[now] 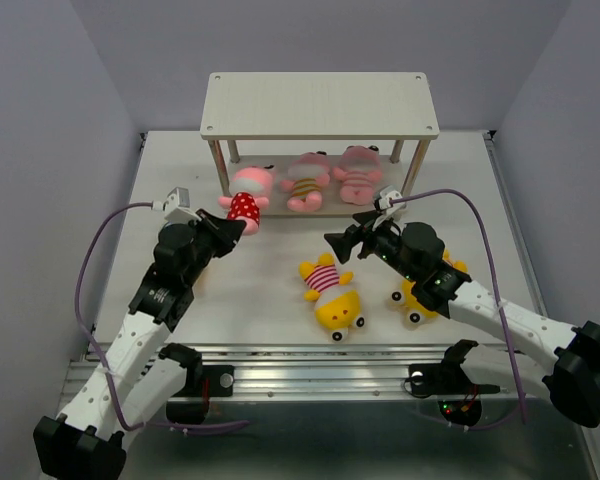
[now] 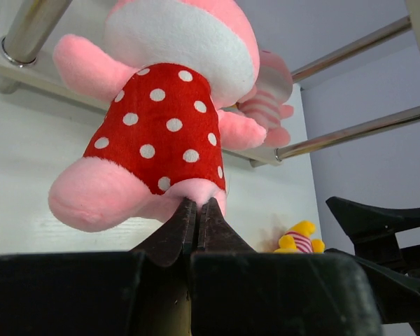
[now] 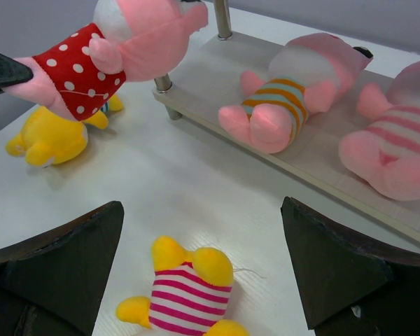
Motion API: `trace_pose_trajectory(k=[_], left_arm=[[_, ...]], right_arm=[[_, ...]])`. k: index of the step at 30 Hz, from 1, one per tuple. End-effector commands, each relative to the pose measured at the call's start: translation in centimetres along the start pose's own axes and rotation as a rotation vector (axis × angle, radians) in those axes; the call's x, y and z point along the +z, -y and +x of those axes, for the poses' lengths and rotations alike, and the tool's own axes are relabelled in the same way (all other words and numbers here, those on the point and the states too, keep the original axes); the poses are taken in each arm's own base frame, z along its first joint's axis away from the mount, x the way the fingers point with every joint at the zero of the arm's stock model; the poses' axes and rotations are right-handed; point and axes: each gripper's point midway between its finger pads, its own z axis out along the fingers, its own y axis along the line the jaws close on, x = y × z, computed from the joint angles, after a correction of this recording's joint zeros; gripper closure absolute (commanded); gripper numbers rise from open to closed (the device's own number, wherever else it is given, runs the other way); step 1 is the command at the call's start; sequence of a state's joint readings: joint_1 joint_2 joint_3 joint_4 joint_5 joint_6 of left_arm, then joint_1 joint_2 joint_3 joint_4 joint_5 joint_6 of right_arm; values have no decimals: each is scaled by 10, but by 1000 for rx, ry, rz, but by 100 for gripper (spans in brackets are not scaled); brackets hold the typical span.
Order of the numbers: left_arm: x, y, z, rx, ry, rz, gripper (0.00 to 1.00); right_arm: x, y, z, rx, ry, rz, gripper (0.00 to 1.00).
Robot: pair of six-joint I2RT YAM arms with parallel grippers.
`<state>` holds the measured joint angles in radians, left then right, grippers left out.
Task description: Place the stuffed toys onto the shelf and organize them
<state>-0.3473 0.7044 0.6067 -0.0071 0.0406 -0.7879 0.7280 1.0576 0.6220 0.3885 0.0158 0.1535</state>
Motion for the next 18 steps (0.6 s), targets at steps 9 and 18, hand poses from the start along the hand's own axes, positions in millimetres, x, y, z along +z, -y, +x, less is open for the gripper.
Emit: trace_pose_trajectory(k=[9, 18], left_arm=[[26, 59, -54, -3, 210, 124, 100], [61, 58, -52, 41, 271, 46, 100]], right_arm=[[-6, 3, -18, -21, 65, 28, 0], [-7, 9, -15, -25, 63, 60, 0]])
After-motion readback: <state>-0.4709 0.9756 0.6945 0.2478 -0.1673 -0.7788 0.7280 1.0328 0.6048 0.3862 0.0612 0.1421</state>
